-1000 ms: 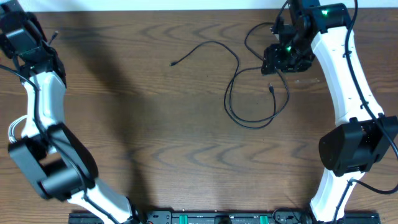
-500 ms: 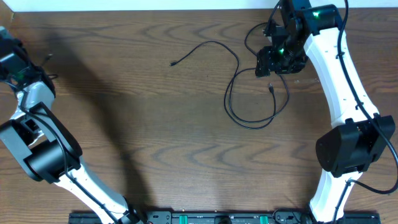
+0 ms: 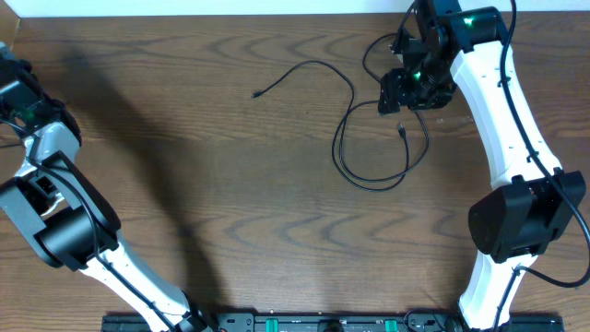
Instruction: Untangle cables
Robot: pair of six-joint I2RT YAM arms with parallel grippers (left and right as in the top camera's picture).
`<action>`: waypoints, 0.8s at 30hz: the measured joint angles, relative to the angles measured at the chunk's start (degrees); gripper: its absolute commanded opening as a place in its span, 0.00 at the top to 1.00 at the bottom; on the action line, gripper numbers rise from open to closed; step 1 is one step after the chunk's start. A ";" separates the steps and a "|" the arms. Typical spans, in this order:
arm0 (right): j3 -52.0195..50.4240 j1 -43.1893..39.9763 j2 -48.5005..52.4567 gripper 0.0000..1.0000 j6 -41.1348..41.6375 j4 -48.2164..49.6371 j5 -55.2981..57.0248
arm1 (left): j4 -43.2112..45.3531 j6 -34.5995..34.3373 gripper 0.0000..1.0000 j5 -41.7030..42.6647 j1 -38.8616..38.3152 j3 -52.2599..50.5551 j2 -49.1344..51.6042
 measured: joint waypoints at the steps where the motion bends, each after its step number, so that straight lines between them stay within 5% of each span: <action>1: 0.00 0.00 0.00 0.38 -0.02 -0.17 0.00 | 0.24 0.00 0.92 0.39 0.02 0.00 0.48; 8: 0.00 0.00 -0.02 0.38 0.83 -0.61 0.00 | 1.46 0.00 0.91 1.90 0.07 0.00 5.99; 10: 0.00 0.00 0.00 0.38 1.09 -0.61 0.00 | 1.60 0.28 0.73 3.54 0.09 0.00 6.82; 13: 0.00 0.00 0.00 0.38 1.31 -0.63 0.00 | 2.34 0.15 0.17 6.36 0.07 0.00 6.93; 14: -0.02 0.02 0.00 0.38 1.31 -0.61 0.00 | 2.62 0.04 0.09 7.26 0.00 0.00 6.93; 24: -0.04 0.76 0.00 0.37 1.49 -0.61 0.00 | 3.76 -1.88 0.04 10.21 -1.90 0.00 6.93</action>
